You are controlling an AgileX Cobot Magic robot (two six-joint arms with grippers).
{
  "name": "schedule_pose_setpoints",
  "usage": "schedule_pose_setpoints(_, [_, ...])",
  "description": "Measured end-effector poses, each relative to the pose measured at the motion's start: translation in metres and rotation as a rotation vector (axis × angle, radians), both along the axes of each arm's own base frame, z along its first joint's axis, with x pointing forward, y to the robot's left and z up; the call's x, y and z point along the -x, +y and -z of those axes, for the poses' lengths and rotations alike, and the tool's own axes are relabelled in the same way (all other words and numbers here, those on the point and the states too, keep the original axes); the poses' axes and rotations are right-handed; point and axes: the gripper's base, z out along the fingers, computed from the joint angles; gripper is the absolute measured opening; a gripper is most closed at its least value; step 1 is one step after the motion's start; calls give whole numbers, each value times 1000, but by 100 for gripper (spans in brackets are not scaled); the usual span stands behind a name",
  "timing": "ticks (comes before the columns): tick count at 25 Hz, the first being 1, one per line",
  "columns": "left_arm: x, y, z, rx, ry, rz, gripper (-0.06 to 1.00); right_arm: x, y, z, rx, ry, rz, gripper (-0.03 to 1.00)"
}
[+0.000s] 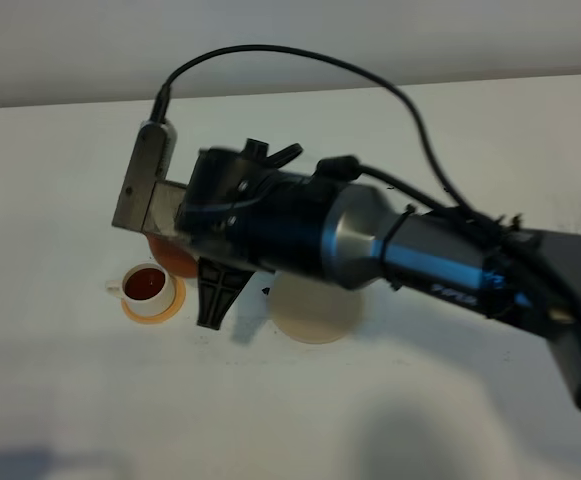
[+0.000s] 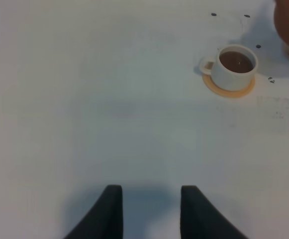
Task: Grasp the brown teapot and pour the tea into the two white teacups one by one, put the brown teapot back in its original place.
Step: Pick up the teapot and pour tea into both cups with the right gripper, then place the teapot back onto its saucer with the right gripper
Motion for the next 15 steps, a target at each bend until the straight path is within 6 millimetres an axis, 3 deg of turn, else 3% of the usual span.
schedule_pose_setpoints(6, [0,0,0,0,0,0,30,8,-1,-2,-131,137,66,9])
schedule_pose_setpoints(15, [0,0,0,0,0,0,30,16,-8,28,-218,232,96,9])
